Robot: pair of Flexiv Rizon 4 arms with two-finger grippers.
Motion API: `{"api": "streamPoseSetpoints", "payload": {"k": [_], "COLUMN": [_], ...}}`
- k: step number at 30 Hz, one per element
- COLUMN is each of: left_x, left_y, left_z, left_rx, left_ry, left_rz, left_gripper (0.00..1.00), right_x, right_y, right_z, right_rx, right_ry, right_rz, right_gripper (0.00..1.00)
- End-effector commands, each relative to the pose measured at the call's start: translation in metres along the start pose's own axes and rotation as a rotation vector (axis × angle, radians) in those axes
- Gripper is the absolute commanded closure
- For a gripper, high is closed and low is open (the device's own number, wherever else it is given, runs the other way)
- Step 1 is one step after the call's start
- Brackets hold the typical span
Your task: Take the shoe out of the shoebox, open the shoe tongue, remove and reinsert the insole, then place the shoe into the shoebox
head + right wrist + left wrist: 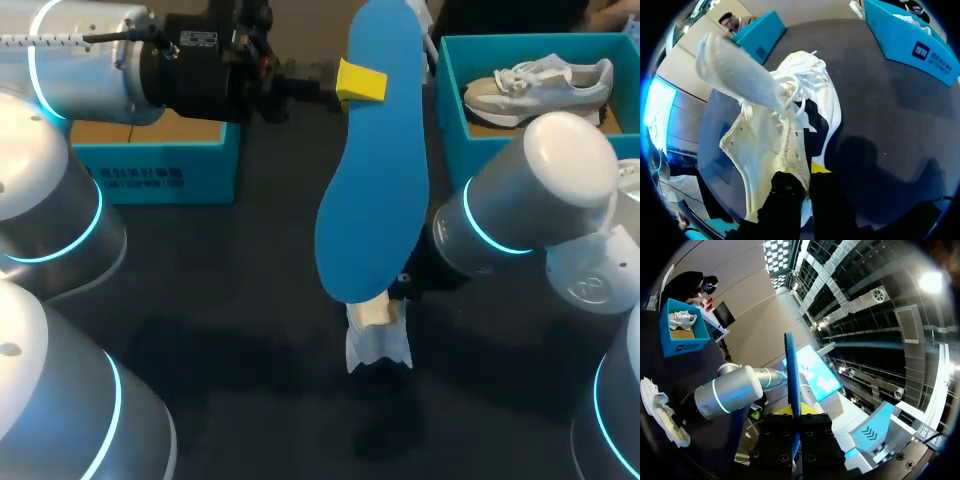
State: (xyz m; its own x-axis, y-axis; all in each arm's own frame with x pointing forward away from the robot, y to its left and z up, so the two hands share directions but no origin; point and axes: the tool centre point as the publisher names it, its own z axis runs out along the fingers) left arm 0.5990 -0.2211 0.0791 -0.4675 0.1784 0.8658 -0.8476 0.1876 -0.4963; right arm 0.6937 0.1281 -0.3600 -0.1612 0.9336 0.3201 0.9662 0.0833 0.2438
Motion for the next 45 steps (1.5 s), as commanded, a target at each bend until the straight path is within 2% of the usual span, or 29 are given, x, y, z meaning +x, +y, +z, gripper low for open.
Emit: {"api": "streamPoseSetpoints", "payload": {"k": [1,10,11,12,13,16,22,28,29,31,45], "left_x": [0.000,0.000,0.000,0.000,0.000,0.000,0.000,0.000,0.000,0.000,0.000], "left_y": [0.002,0.002,0.002,0.002,0.002,0.002,0.002,0.002,0.002,0.002,0.002], "left_z": [0.000,0.000,0.000,0.000,0.000,0.000,0.000,0.000,0.000,0.000,0.000], "left_rx": [0.002,0.002,0.002,0.002,0.002,0.002,0.002,0.002,0.002,0.002,0.002], "left_ry": [0.000,0.000,0.000,0.000,0.000,0.000,0.000,0.000,0.000,0.000,0.000], "left_rz": [0.000,0.000,0.000,0.000,0.000,0.000,0.000,0.000,0.000,0.000,0.000], "left_gripper": [1.00,1.00,1.00,1.00,1.00,1.00,1.00,1.00,1.00,1.00,1.00], "right_x": [0.001,-0.004,-0.004,-0.004,-0.003,-0.002,0.009,0.014,0.016,0.018,0.018], "right_y": [0.000,-0.003,-0.003,-0.003,-0.002,0.001,0.007,0.015,0.016,0.019,0.019], "right_z": [0.017,0.023,0.022,0.022,0.019,0.012,-0.013,-0.041,-0.045,-0.055,-0.055], "right_rx": [0.002,-0.018,-0.018,-0.014,-0.013,-0.015,-0.017,-0.065,-0.047,-0.078,-0.078], "right_ry": [0.010,0.035,0.039,0.040,0.040,0.052,0.146,0.371,0.411,0.488,0.488], "right_rz": [0.024,0.099,0.101,0.104,0.102,0.088,0.102,0.129,0.133,0.132,0.132], "right_gripper": [1.00,1.00,0.81,0.31,0.00,0.00,0.00,0.00,0.00,0.00,0.00]}}
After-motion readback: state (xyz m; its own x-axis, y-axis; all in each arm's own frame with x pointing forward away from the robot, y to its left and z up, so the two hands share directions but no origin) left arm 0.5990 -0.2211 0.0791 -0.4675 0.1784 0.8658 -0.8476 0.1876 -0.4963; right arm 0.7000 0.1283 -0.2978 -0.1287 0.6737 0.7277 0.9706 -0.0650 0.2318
